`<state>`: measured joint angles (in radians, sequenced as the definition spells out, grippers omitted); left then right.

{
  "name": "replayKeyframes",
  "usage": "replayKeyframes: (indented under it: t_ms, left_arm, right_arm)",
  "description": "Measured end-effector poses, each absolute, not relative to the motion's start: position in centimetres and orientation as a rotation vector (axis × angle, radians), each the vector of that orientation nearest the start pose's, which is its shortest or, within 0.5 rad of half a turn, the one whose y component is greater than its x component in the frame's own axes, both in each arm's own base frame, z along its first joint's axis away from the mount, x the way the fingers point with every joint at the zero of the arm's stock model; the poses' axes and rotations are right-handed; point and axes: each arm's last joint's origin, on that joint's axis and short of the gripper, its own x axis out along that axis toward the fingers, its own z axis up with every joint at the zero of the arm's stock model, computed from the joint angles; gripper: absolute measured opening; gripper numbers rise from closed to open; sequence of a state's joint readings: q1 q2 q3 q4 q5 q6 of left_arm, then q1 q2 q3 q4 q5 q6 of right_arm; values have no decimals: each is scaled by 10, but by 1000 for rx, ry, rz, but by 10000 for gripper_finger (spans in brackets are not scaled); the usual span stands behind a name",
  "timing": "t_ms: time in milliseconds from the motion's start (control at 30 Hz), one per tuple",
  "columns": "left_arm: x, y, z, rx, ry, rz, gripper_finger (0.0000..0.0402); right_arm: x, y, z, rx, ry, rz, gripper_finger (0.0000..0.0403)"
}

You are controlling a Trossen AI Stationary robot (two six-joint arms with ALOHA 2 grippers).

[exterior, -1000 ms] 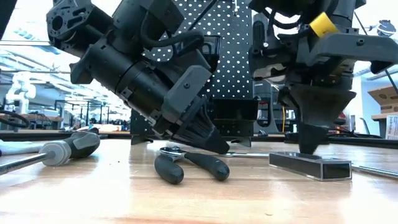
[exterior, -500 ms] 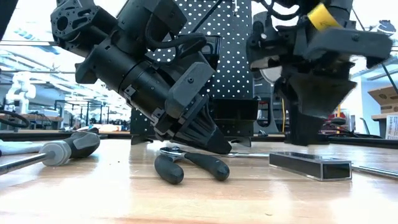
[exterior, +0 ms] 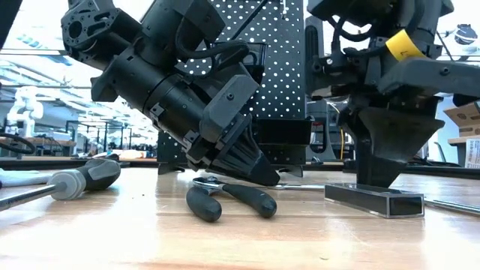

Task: Hang tools onto peg board
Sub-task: Hang the right silver wrench on the black pegboard

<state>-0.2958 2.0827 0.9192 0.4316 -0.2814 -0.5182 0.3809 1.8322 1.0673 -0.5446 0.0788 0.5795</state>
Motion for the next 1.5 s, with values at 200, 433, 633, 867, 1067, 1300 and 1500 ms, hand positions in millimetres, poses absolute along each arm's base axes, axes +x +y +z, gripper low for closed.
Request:
replayKeyframes:
  t_ms: [200,433,633,867,1067,1300,1500]
  left_arm:
    - [360,-101,69,-293,657,157,66]
    - [365,-103,74,-307,577,117,66]
    - [367,-104,78,-304,537,72,66]
    - [367,-105,79,-310,528,60,66]
    - [368,-105,80,-312,521,58,66]
    - [369,-105,81,-310,512,54,66]
    - [369,-105,82,-308,509,54,66]
  right_arm:
    - [306,119,134,190,1295,-115,132]
    - [306,119,134,197,1307,-95,16]
    - [305,120,133,202,1318,-88,2]
    - [305,120,133,201,1323,-88,0]
    - [304,121,134,197,1314,-87,0]
    - [312,123,142,158,1281,-78,0]
    - [318,125,149,149,1247,-63,1]
